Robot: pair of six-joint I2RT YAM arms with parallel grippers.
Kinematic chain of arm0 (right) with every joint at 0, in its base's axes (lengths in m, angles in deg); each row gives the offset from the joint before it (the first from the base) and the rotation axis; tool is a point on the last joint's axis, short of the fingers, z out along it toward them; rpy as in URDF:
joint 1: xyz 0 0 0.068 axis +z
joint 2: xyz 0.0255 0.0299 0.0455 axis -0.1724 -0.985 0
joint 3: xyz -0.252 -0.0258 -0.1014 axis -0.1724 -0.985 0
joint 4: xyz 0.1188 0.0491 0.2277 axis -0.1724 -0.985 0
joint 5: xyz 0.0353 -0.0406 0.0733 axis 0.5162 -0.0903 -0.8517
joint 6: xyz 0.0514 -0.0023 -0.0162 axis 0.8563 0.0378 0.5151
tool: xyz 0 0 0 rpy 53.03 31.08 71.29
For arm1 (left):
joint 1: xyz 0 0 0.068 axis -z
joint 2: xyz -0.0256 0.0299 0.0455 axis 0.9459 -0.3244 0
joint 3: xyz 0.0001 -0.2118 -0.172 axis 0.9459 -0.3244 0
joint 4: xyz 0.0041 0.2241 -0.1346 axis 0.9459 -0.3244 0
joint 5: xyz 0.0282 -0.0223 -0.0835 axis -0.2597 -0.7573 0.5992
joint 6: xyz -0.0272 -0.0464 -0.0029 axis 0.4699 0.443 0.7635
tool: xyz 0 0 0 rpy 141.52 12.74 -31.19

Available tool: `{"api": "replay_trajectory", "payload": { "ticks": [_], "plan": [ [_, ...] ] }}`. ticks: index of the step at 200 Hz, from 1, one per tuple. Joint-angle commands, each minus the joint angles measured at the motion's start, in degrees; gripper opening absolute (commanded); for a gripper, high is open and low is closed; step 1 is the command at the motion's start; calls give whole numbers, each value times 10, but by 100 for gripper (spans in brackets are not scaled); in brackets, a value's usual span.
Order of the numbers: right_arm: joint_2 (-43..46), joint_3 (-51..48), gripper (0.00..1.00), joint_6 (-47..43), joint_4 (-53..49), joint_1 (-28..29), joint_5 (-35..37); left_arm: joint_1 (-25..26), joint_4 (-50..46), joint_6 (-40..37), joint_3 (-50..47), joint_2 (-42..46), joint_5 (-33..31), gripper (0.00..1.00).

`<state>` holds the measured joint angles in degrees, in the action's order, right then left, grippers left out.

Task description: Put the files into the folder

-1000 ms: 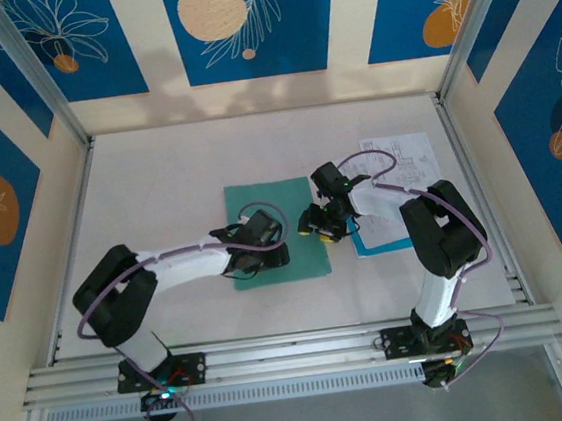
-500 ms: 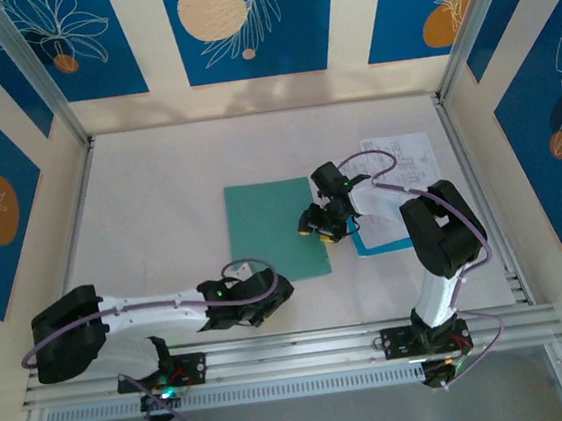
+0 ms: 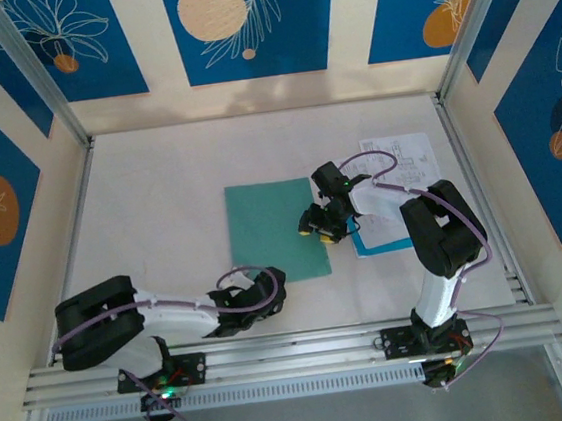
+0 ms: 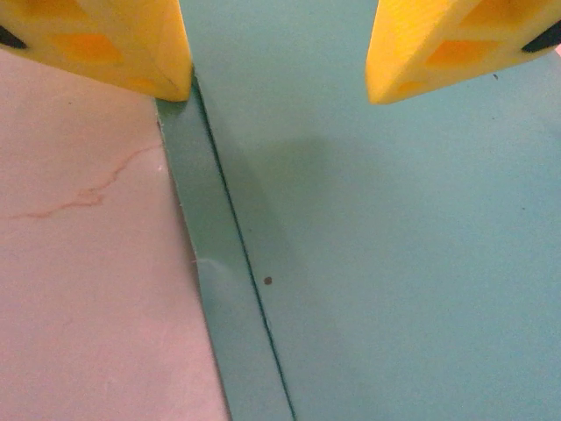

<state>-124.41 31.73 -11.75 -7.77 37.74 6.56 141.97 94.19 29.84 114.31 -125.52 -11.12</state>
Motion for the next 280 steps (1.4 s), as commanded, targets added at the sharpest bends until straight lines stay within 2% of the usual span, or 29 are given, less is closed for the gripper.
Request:
{"api": "replay_trajectory", "payload": {
  "ticks": [1,48,107,203,237,262,280],
  "plan": [
    [-1,-7,57,9,-41,4,-7,-3,38,138,-9,-15,-51,45],
    [0,-9,57,7,-41,2,-9,-5,36,174,-9,-21,-77,39],
    [-2,-10,56,4,-39,-2,-15,-5,68,168,-16,-24,-100,35],
    [-10,-23,57,-4,-4,-17,-67,-11,266,101,-28,-96,-117,29],
    [-11,-28,57,-9,1,-22,-74,-13,334,78,-28,-126,-116,20],
    [-9,-33,57,-13,13,-26,-84,-14,372,49,-29,-133,-112,0],
    [2,-40,60,-15,29,-31,-95,-14,373,30,-29,-122,-104,0]
  ]
}}
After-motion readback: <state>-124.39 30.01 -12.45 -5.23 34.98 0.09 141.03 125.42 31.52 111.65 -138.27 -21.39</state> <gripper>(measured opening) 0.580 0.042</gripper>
